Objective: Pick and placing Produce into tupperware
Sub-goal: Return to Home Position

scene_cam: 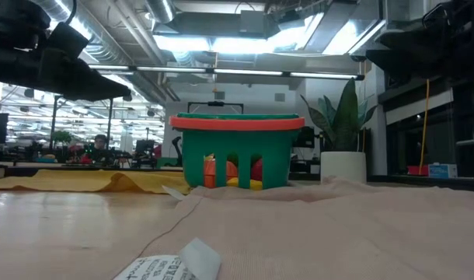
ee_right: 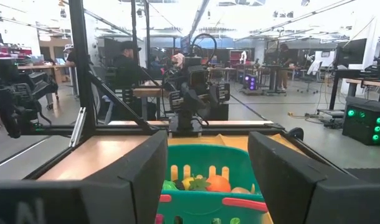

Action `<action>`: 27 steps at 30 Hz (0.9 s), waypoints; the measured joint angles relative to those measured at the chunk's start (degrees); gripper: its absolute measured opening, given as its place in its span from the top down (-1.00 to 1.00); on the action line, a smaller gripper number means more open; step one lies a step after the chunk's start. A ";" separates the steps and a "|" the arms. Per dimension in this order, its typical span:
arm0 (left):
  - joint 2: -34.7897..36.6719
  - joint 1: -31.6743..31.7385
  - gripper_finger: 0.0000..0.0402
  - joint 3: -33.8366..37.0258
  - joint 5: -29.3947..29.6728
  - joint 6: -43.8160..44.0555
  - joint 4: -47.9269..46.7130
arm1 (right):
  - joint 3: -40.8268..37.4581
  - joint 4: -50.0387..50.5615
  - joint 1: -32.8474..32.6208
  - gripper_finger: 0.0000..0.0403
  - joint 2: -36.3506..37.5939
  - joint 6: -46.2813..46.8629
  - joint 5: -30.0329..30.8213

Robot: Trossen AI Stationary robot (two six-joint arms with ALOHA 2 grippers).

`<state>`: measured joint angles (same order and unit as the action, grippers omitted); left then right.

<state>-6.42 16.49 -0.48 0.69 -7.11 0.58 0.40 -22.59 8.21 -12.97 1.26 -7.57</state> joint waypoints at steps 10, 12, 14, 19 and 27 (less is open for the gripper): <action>0.00 0.00 0.21 0.01 0.04 0.52 0.00 | 0.00 0.00 0.00 -0.12 0.00 0.00 0.02; 0.00 0.00 0.19 0.01 0.07 0.50 0.00 | 0.00 0.04 0.00 -0.12 0.00 -0.08 0.03; 0.00 0.00 0.19 0.01 0.07 0.51 0.00 | 0.00 0.12 -0.09 -0.12 0.02 -0.04 0.07; 0.02 0.00 0.18 0.01 0.09 0.50 0.00 | 0.00 4.65 0.39 -0.12 3.36 -0.21 0.07; 0.02 0.00 0.18 0.01 0.09 0.50 0.00 | 0.00 14.50 0.90 -0.12 12.83 -0.04 0.09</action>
<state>-6.39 16.49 -0.47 0.78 -6.61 0.58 0.40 -8.09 9.10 -0.15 1.22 -7.48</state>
